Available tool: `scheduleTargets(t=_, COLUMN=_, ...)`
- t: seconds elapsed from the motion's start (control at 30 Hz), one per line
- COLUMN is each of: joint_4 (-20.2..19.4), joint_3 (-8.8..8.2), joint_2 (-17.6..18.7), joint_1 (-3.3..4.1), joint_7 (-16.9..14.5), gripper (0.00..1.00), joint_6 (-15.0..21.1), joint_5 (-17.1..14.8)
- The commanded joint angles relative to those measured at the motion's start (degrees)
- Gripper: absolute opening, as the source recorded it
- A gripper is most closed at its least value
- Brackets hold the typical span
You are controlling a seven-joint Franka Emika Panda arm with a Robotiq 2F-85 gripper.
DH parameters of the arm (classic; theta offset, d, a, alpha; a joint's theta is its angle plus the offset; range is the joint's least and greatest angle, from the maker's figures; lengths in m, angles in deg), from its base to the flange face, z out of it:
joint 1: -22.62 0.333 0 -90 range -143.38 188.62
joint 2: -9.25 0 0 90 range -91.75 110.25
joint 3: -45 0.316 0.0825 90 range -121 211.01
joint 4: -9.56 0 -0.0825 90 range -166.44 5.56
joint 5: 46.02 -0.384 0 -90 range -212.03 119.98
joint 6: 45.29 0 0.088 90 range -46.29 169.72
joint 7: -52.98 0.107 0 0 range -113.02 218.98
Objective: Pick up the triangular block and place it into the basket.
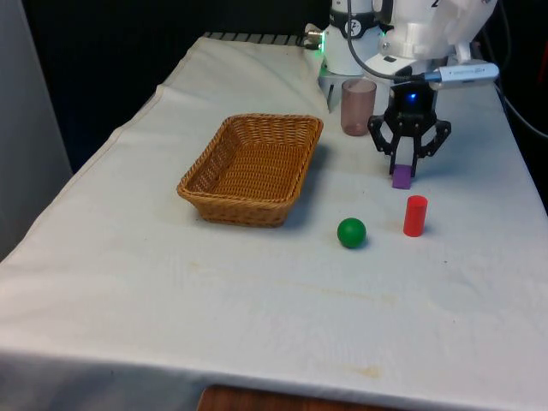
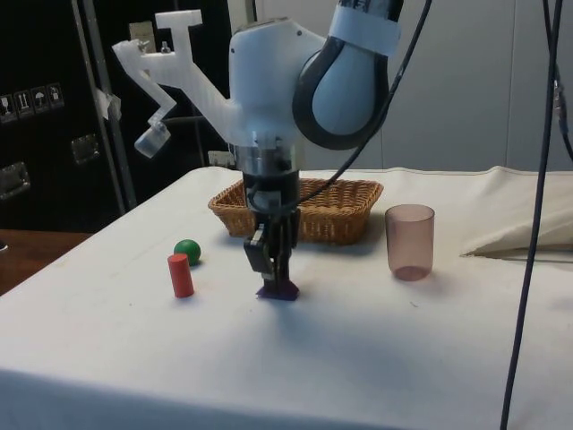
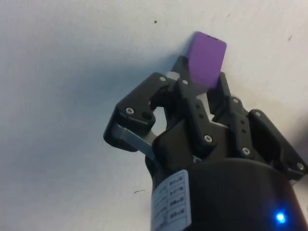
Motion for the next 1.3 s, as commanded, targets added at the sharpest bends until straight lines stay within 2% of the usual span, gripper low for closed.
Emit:
scheduleTargets(t=0.0, joint_4=-0.29, joint_3=-0.29, joint_2=-0.97, joint_1=0.23, joint_7=0.46, gripper=0.33, joint_6=-0.52, joint_5=0.17)
scheduleTargets(t=0.3, joint_4=-0.52, joint_3=-0.57, joint_2=-5.39, joint_1=0.34, joint_7=0.74, gripper=0.33, joint_6=-4.24, joint_5=0.69)
scheduleTargets(t=0.33, joint_4=-0.34, joint_3=-0.06, joint_2=-4.81, joint_1=0.00, joint_7=0.00, gripper=0.33, joint_6=-3.78, joint_5=0.00)
scheduleTargets(t=0.37, joint_4=-0.52, joint_3=-0.57, joint_2=-5.90, joint_1=0.34, joint_7=0.80, gripper=0.33, joint_6=-4.76, joint_5=0.74)
scheduleTargets(t=0.6, joint_4=-0.29, joint_3=-0.63, joint_2=-9.51, joint_1=0.29, joint_7=1.03, gripper=0.33, joint_6=-8.59, joint_5=1.03)
scheduleTargets(t=0.63, joint_4=-0.29, joint_3=-0.11, joint_2=-8.94, joint_1=0.00, joint_7=0.06, gripper=0.33, joint_6=-7.91, joint_5=0.00)
scheduleTargets(t=0.67, joint_4=-0.29, joint_3=-0.63, joint_2=-9.91, joint_1=0.29, joint_7=1.03, gripper=0.33, joint_6=-9.05, joint_5=1.03)
scheduleTargets(t=0.87, joint_4=0.11, joint_3=-0.52, joint_2=-12.95, joint_1=0.11, joint_7=1.03, gripper=0.33, joint_6=-12.38, joint_5=1.09)
scheduleTargets(t=0.9, joint_4=-0.06, joint_3=-0.11, joint_2=-12.66, joint_1=0.00, joint_7=0.06, gripper=0.33, joint_6=-11.69, joint_5=0.00)
scheduleTargets(t=0.93, joint_4=0.23, joint_3=-0.46, joint_2=-13.64, joint_1=0.11, joint_7=1.03, gripper=0.33, joint_6=-13.18, joint_5=1.15)
scheduleTargets(t=1.2, joint_4=1.95, joint_3=-1.15, joint_2=-15.30, joint_1=-0.17, joint_7=0.74, gripper=0.33, joint_6=-16.50, joint_5=1.72)
scheduleTargets(t=1.23, joint_4=1.83, joint_3=-0.92, joint_2=-15.13, joint_1=-0.11, joint_7=0.06, gripper=0.33, joint_6=-15.99, joint_5=0.69)
scheduleTargets(t=1.27, joint_4=2.52, joint_3=-1.38, joint_2=-15.58, joint_1=-0.23, joint_7=0.69, gripper=0.33, joint_6=-17.30, joint_5=1.83)
